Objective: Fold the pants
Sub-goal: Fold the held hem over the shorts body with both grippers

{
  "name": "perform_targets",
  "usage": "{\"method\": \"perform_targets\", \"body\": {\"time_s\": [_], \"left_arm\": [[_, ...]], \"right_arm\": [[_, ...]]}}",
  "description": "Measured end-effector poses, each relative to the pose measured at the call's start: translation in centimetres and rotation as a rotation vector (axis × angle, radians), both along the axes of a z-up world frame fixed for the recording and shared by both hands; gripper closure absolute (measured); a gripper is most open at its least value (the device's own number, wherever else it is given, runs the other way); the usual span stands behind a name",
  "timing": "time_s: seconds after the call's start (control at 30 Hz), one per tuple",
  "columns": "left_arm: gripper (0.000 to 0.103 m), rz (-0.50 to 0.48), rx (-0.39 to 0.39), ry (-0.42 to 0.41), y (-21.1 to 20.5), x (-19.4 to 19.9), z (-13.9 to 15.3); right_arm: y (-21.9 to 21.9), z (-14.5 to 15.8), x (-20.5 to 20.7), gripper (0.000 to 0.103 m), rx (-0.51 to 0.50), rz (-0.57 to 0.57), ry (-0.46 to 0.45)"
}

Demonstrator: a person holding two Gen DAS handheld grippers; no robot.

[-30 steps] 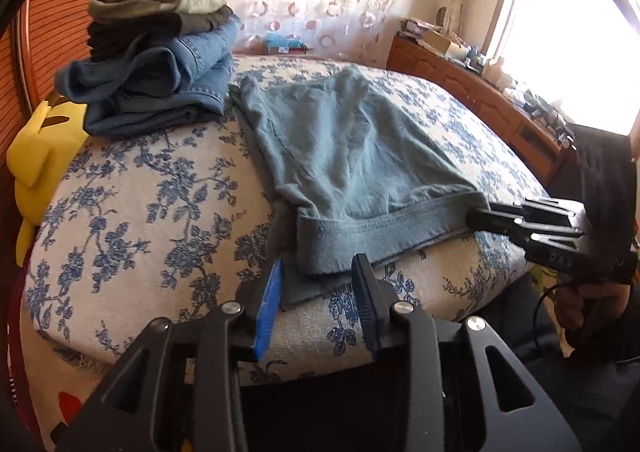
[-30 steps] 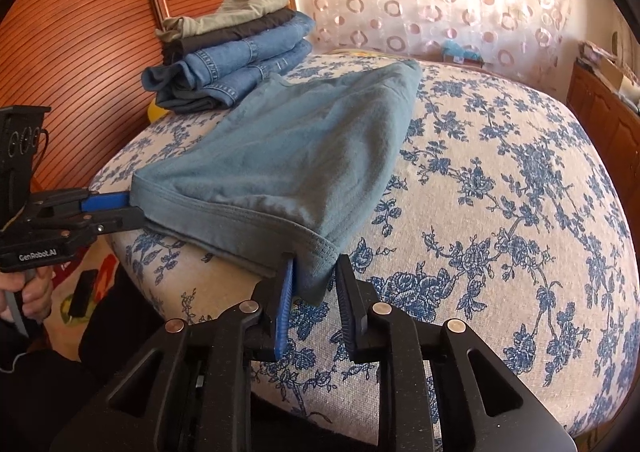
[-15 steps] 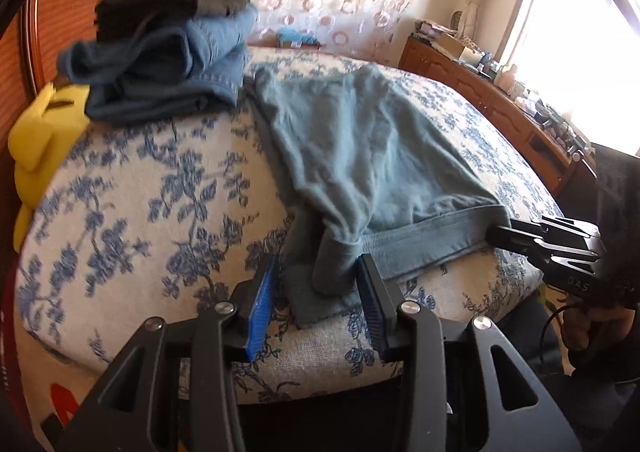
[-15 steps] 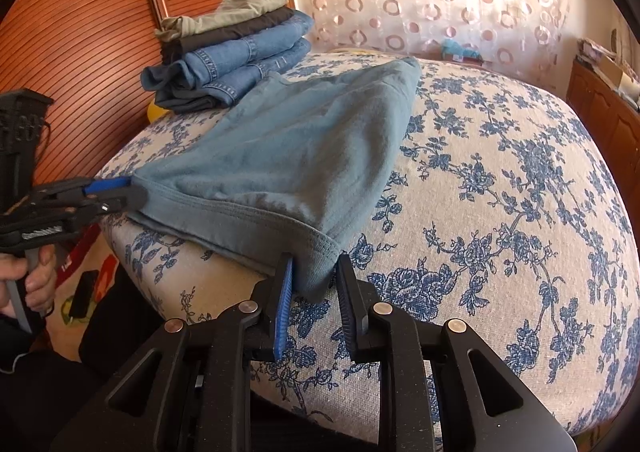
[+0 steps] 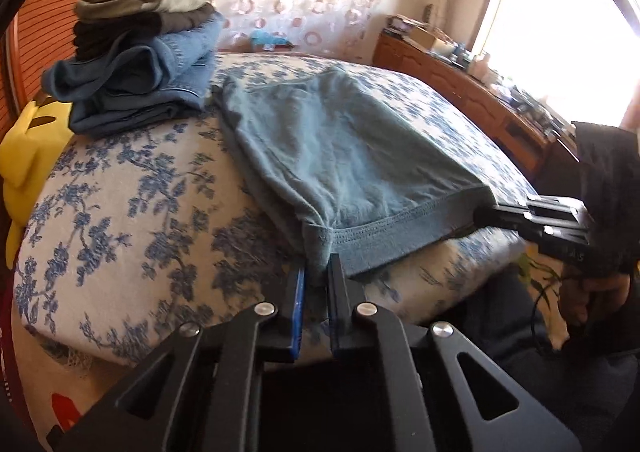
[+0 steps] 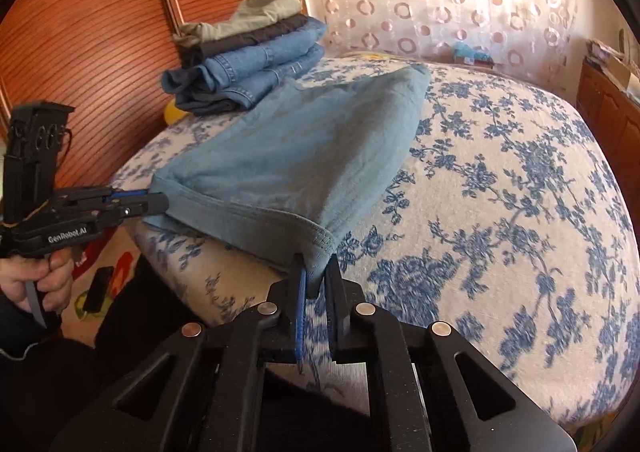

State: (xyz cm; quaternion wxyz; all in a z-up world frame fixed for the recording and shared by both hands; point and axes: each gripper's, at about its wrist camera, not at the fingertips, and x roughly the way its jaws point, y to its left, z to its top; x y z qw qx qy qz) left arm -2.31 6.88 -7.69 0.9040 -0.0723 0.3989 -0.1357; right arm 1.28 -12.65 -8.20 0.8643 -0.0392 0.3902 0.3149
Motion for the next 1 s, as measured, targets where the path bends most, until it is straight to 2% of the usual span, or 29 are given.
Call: {"method": "perform_targets", "body": {"time_s": [0.2, 0.37, 0.53, 0.7, 1.0], "left_arm": [[0.097, 0.003, -0.030, -0.006, -0.1, -0.1, 0.7], [0.097, 0.008, -0.023, -0.052, 0.0, 1.0, 2.4], [0.097, 0.012, -0.009, -0.092, 0.4, 3.5, 3.7], [0.097, 0.022, -0.003, -0.098, 1.1, 6.0, 4.1], [0.097, 0.042, 0.012, -0.087, 1.9, 10.3, 3.7]], "right_arm": [[-0.8, 1.0, -0.4, 0.098, 0.016, -0.003, 0.006], [-0.6, 2.8, 0.4, 0.098, 0.025, -0.012, -0.041], [-0.2, 4.6, 2.4, 0.098, 0.033, -0.023, -0.093], [0.4, 5.8, 5.2, 0.098, 0.025, -0.019, -0.130], [1.4, 5.3, 9.9, 0.097, 0.016, -0.012, -0.107]]}}
